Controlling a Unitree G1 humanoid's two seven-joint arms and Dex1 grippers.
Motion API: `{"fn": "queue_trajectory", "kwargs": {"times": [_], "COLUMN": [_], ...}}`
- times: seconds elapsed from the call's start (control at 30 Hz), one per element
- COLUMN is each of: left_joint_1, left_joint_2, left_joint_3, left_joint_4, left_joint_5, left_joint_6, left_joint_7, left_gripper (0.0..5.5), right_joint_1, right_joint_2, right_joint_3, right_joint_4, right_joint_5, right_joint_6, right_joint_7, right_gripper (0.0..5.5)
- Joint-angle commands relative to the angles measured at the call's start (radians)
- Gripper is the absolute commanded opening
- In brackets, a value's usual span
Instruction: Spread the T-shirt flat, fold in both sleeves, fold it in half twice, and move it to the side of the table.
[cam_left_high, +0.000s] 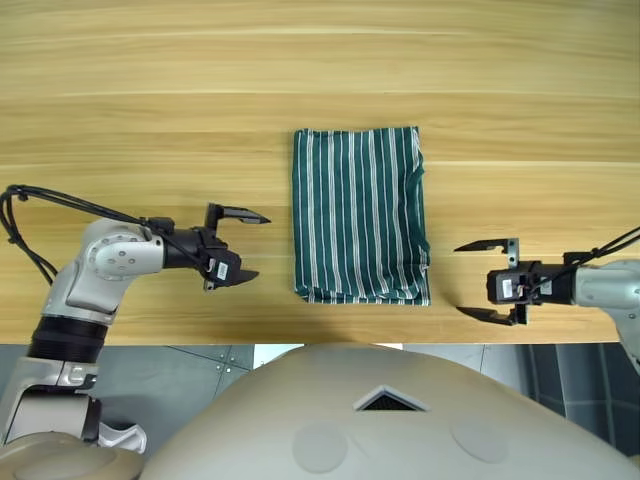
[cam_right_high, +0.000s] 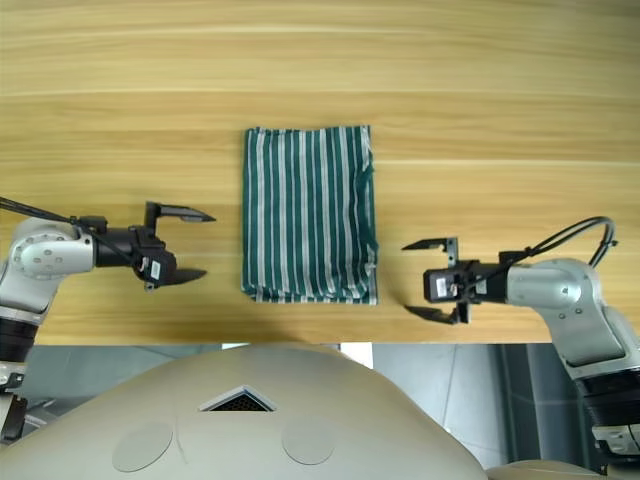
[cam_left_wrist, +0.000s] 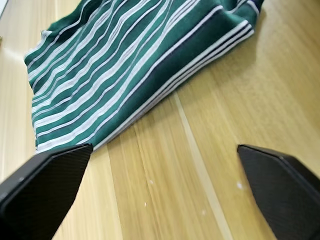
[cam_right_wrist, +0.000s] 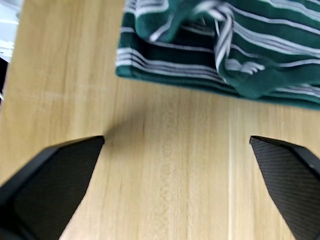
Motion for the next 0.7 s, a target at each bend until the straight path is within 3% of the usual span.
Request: {"fn": "queue_trajectory", "kwargs": {"times": [0.03,0.7], "left_joint_1": [-0.003,-0.045], "left_joint_2": [-0.009,-0.003], "left_joint_3": [-0.072,-0.231], "left_joint_4": [0.002,0.035], "left_joint_5": [0.034,-0.032], "left_joint_6": [0.001,-0.004], "left_joint_7": [0.027,0.046], "left_gripper": [5.39,5.39], "right_joint_1": [-0.007,-0.102], "right_joint_2": [0.023,0.090], "right_joint_3": [0.064,0.187], "right_joint_4": [0.012,-0.079], "right_joint_5": [-0.086,-0.128], "right_joint_6": [-0.003,0.032], "right_joint_7": [-0.028,-0.081], "right_gripper": [5.40,5.40]}}
